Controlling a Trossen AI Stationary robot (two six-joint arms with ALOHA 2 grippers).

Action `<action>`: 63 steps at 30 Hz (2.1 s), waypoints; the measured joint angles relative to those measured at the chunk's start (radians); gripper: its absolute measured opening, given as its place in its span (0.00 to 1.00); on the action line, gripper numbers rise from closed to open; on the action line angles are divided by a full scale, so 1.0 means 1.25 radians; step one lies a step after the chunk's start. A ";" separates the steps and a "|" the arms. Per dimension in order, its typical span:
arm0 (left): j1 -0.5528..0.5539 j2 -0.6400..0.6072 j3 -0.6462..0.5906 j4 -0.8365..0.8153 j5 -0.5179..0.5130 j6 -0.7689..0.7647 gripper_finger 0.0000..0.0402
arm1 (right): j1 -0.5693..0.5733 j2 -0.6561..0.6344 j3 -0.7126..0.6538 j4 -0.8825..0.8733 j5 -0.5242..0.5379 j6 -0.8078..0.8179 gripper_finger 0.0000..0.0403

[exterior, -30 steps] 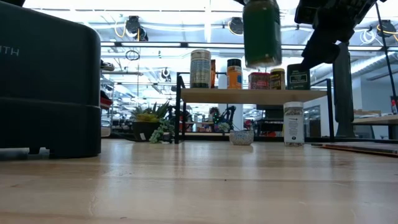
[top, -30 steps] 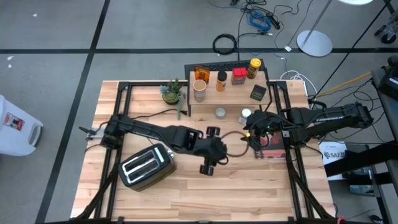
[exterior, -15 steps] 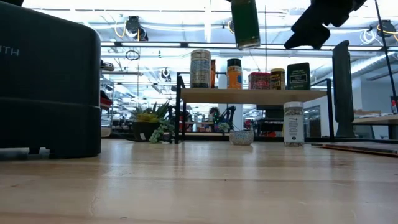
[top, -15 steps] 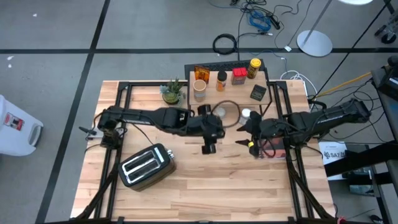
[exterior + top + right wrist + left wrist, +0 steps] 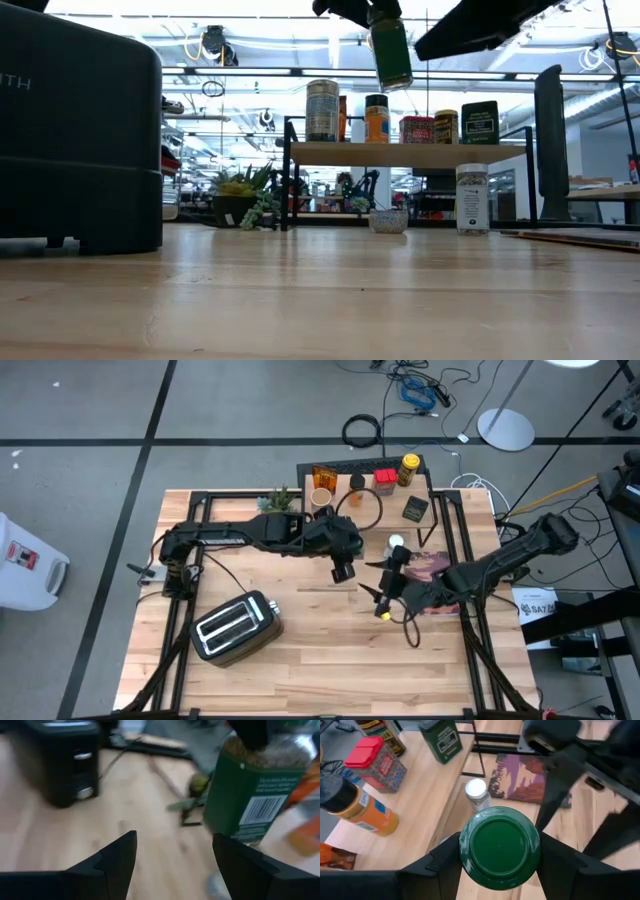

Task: Shelf spices
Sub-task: Put the green seasoning bottle on the shelf

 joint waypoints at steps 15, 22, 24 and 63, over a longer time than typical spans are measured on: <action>0.018 -0.002 0.000 0.098 0.023 -0.060 0.52 | 0.060 0.184 0.000 0.297 0.502 -0.053 0.62; 0.016 -0.002 0.000 0.124 0.048 -0.083 0.52 | 0.059 0.208 0.000 0.370 0.616 -0.137 0.62; 0.016 -0.002 0.000 0.128 0.051 -0.084 0.52 | 0.059 0.208 0.000 0.373 0.640 -0.159 0.62; 0.013 -0.006 0.004 0.140 0.149 -0.095 0.58 | 0.060 0.172 -0.001 0.644 0.643 -0.461 0.48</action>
